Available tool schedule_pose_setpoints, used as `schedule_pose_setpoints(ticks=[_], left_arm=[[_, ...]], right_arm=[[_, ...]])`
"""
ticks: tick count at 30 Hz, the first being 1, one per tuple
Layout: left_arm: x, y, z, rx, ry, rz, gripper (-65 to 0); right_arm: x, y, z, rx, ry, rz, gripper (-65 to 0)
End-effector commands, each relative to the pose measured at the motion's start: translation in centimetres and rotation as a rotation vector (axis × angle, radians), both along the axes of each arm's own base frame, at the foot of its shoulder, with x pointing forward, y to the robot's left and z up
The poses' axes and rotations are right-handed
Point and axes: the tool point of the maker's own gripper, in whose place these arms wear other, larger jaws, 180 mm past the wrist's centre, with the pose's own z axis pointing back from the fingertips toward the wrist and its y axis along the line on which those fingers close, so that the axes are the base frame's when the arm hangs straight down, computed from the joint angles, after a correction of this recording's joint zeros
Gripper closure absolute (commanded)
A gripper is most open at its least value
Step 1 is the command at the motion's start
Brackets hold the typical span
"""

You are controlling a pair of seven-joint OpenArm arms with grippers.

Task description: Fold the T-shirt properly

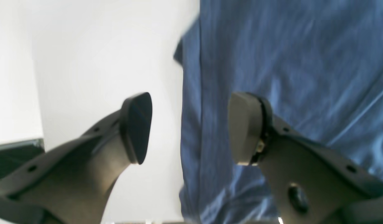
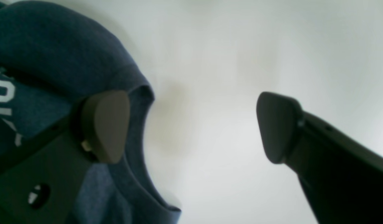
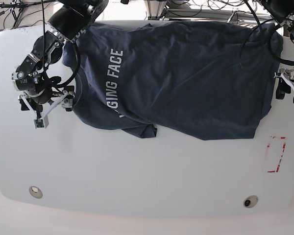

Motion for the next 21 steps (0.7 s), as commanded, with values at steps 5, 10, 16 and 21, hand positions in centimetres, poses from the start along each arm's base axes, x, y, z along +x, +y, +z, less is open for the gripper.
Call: schedule_pose_setpoints(ticks=[5, 10, 16, 21], left_arm=[[2.5, 0.1, 3.4, 0.019, -0.118, -0.011, -36.0], [3.2, 0.1, 4.2, 0.018, -0.145, -0.012, -36.0], [3.3, 0.1, 4.3, 0.018, -0.15, -0.012, -36.0], [3.3, 0.4, 3.4, -0.006, -0.128, -0.003, -36.0]], right_arm=[[3.7, 1.9, -0.1, 0.102, -0.048, 0.024, -62.5], [5.0, 2.9, -0.9, 0.155, -0.06, 0.038, -62.5], [5.8, 4.5, -2.3, 0.202, -0.036, 0.074, -62.5], [6.0, 5.6, -3.6, 0.24, -0.03, 0.09, -62.3]])
